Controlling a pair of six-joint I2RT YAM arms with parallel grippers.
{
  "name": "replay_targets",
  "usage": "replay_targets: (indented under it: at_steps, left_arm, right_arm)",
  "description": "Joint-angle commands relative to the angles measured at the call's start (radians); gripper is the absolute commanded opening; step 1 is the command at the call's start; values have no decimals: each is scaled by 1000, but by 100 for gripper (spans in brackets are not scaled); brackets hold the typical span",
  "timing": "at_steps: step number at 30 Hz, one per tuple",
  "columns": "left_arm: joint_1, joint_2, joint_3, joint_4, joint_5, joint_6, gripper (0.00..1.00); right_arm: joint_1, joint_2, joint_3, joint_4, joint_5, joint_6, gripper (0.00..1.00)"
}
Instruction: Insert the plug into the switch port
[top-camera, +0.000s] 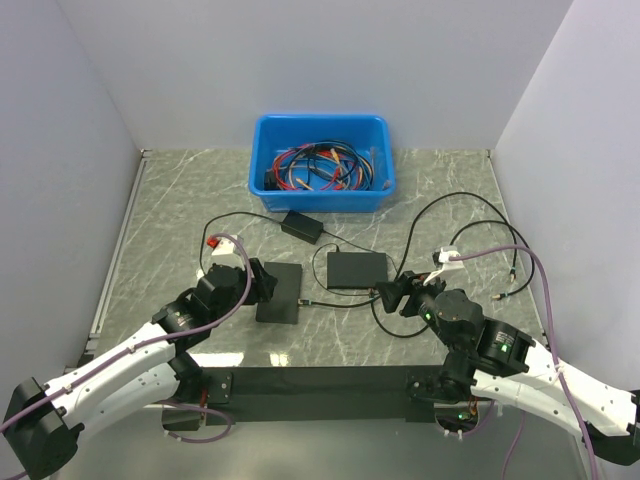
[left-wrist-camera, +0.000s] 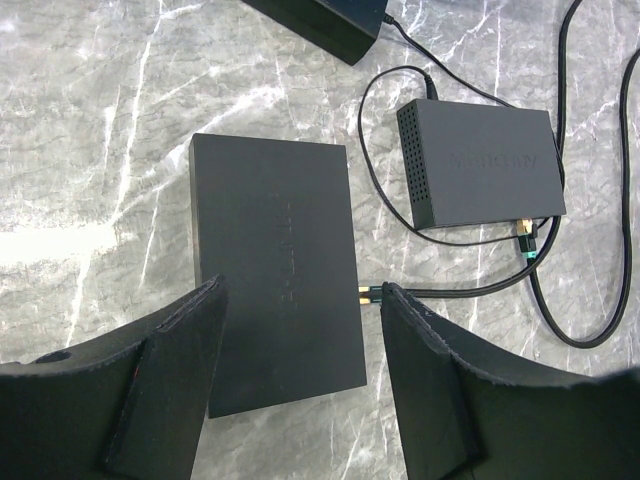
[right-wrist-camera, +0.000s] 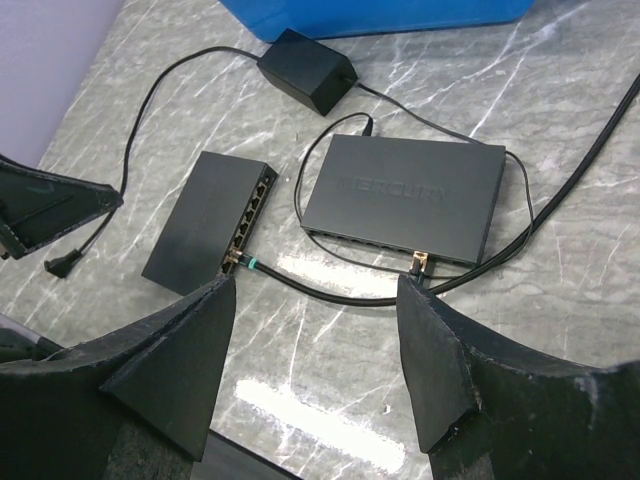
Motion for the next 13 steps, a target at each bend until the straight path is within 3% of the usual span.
replay_targets:
  at_steps: [1,13]
  left_arm:
    - [-5,-12,2,26,-14,15,69]
    - [-8,-19,2,23,-14,13,69]
  right_arm:
    - [6,2,7,12,29,10,72]
    - [6,-2,11,6,44,15,72]
